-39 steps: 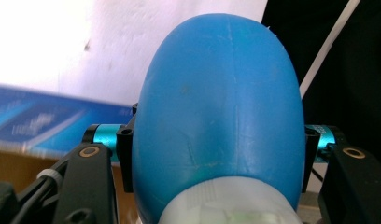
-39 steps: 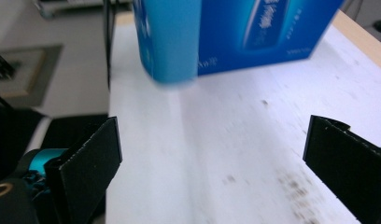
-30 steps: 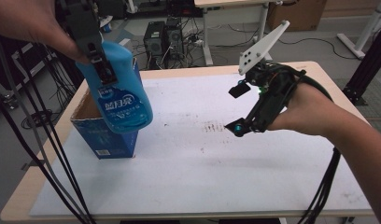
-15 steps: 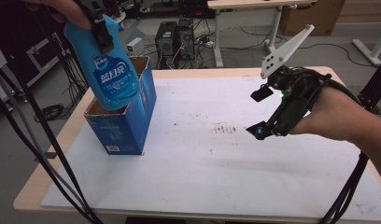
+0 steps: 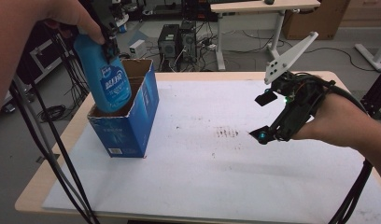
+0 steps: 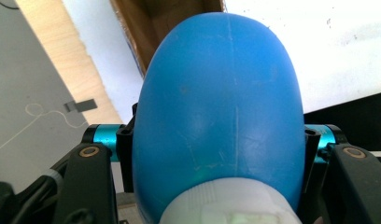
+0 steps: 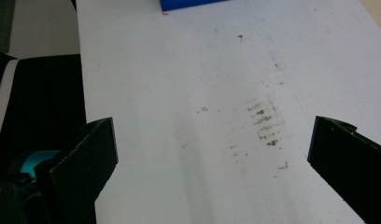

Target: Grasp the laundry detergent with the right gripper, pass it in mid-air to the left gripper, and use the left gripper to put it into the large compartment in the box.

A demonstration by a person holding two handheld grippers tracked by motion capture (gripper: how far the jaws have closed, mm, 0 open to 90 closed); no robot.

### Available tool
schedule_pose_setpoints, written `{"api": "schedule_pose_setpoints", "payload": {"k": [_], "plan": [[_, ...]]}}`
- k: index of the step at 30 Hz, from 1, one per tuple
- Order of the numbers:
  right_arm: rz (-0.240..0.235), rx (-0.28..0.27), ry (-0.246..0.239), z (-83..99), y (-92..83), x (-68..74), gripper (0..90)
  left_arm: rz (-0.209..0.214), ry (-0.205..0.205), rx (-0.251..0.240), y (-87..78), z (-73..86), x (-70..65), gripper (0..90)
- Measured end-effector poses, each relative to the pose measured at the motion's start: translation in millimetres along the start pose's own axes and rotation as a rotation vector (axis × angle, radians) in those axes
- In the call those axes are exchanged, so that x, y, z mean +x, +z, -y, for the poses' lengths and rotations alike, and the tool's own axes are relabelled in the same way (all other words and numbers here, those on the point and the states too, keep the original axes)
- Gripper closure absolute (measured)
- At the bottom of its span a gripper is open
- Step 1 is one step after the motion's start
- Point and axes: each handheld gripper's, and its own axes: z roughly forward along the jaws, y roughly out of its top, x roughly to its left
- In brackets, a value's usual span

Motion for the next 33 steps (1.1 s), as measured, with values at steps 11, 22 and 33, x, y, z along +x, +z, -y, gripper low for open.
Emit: {"api": "schedule_pose_setpoints", "payload": {"k": [11, 22, 33], "plan": [[0.009, 0.025, 0.019, 8.0, 3.2, -5.2, 0.6, -0.016, 0.209, 0.007, 55.2, -18.3, 6.0, 38.9], [0.018, 0.028, 0.039, 12.0, 7.4, -9.4, 0.6, -0.077, 0.496, 0.004, 105.2, -24.6, 11.9, 38.9], [0.015, 0.033, 0.044, 13.6, 13.9, -9.2, 0.6, -0.059, 0.554, 0.02, 133.9, -26.1, 15.1, 38.6]]}}
